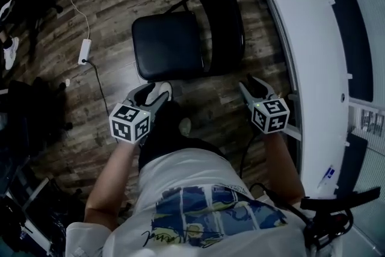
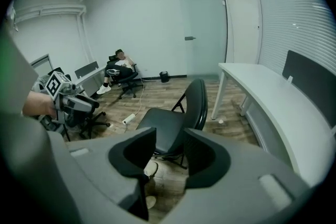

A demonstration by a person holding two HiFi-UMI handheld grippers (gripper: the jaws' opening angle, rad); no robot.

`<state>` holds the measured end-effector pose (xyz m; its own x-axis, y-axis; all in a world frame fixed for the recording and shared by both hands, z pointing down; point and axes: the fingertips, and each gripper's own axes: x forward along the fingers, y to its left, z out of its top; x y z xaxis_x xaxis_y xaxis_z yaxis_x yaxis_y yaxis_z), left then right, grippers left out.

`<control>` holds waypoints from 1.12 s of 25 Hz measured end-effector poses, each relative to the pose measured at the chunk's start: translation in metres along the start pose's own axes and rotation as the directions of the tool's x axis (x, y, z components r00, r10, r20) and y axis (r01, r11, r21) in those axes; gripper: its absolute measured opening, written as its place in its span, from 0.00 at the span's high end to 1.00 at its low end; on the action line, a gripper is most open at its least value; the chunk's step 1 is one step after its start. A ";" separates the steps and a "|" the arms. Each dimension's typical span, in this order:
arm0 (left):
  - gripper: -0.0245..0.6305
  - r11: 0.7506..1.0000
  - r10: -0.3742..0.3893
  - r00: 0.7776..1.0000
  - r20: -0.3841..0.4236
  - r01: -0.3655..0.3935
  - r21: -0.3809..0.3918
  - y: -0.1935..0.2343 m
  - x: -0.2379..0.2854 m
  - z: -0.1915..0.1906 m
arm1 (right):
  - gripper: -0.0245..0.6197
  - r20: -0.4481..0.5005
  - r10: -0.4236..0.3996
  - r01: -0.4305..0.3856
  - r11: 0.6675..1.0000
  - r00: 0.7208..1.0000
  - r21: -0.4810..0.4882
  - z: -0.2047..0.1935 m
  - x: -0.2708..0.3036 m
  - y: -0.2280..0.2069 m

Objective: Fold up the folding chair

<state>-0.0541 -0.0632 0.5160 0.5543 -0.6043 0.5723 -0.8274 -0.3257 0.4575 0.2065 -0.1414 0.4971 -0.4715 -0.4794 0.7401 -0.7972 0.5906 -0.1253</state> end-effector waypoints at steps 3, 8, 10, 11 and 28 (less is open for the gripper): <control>0.62 1.000 0.007 1.000 -0.014 -0.008 -0.020 0.020 0.009 -0.003 | 0.73 -0.025 -0.014 0.014 1.000 1.000 0.015 0.006 0.020 -0.018; 0.60 0.997 0.026 0.999 -0.044 -0.030 -0.076 0.064 0.029 -0.016 | 0.71 -0.075 -0.030 0.037 0.995 0.997 0.092 0.011 0.061 -0.050; 0.59 0.994 0.036 0.998 -0.056 -0.042 -0.102 0.081 0.037 -0.021 | 0.70 -0.094 -0.025 0.037 0.991 0.995 0.129 0.013 0.078 -0.063; 0.59 0.992 0.042 0.997 -0.062 -0.049 -0.116 0.088 0.040 -0.023 | 0.68 -0.104 -0.017 0.032 0.988 0.994 0.150 0.013 0.086 -0.068; 0.54 0.969 0.053 0.988 -0.148 -0.087 -0.231 0.201 0.101 -0.066 | 0.67 -0.175 -0.008 0.056 0.961 0.984 0.272 0.010 0.150 -0.098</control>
<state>-0.1585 -0.1411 0.7106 0.5169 -0.5062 0.6904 -0.8291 -0.0953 0.5509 0.2099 -0.2773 0.6136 -0.3922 -0.3627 0.8454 -0.8947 0.3638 -0.2590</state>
